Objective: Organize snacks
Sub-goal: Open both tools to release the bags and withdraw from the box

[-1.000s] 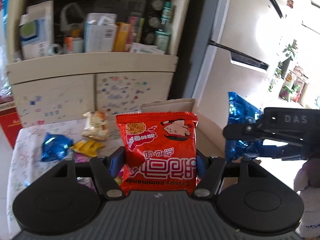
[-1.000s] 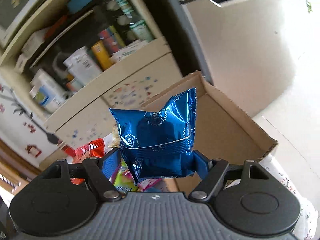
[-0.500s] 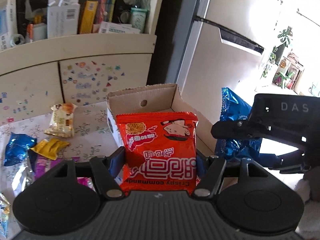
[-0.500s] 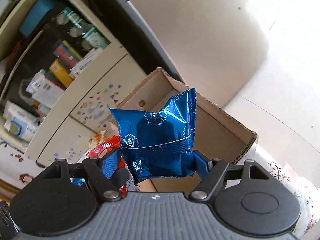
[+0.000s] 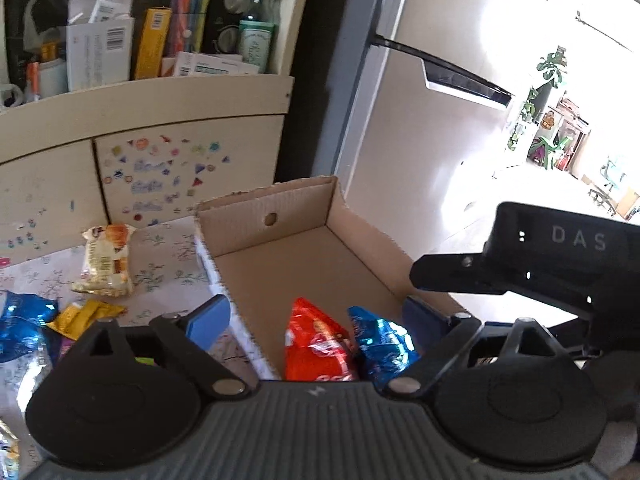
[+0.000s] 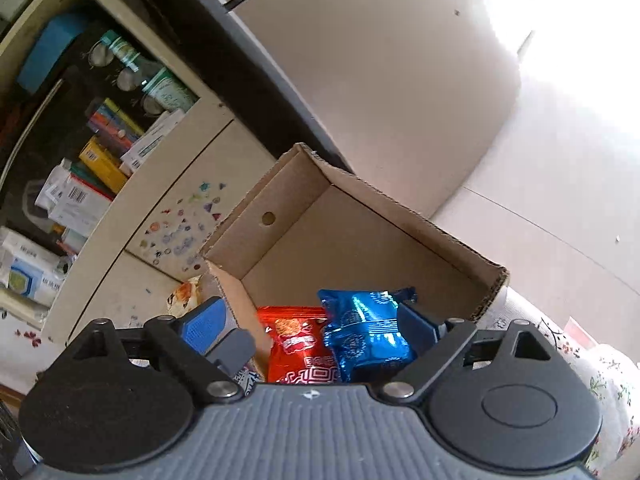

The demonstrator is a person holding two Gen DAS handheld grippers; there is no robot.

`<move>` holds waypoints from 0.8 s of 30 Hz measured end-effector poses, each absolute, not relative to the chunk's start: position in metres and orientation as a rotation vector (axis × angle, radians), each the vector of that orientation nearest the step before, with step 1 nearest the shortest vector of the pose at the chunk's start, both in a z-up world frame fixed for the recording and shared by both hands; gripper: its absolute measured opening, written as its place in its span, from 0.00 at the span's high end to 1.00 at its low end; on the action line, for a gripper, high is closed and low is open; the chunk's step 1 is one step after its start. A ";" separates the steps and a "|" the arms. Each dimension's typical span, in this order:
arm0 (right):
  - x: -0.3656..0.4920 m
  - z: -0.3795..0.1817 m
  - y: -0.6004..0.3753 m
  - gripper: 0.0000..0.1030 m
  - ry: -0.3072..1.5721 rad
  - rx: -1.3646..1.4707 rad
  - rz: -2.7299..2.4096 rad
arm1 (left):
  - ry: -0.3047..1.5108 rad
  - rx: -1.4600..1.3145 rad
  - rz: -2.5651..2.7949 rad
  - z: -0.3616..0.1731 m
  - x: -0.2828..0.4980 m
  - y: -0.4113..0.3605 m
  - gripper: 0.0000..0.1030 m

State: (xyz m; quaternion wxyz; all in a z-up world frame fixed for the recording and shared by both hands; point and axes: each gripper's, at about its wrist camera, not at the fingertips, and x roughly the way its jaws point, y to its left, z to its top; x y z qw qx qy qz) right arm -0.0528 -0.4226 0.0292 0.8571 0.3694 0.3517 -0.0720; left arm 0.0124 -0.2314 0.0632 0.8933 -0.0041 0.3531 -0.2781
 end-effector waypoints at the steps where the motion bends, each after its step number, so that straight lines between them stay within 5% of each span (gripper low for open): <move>1: -0.052 0.030 -0.420 0.06 0.740 0.771 -0.138 | 0.733 -0.009 -0.573 0.064 0.012 -0.225 0.09; 24: -0.028 0.019 -0.311 0.06 0.924 0.607 0.306 | 0.830 -0.053 -0.297 0.039 0.032 -0.054 0.07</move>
